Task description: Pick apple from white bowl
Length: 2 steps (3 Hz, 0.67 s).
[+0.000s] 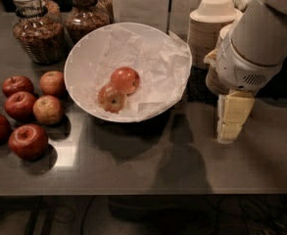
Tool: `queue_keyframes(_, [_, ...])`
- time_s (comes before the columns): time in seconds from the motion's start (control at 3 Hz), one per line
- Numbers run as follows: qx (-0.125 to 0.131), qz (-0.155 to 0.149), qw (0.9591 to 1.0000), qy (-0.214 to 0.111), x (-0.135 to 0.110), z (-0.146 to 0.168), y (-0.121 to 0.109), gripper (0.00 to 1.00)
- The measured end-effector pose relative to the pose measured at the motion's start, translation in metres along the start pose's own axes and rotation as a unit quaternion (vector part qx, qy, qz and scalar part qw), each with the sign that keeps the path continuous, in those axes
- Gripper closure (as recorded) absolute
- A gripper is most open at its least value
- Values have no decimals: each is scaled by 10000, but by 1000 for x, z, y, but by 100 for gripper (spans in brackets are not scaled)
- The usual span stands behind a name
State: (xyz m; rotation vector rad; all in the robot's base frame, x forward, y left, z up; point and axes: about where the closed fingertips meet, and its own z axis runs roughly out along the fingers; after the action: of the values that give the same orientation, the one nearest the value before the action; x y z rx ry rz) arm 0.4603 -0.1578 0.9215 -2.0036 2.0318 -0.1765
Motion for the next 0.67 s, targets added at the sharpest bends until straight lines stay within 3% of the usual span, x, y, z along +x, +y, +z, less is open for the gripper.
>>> queue_keyframes(0.33, [6, -7, 10000, -5, 0, 0, 0, 0])
queue_keyframes(0.67, [547, -328, 9975, -301, -26, -31, -18, 0])
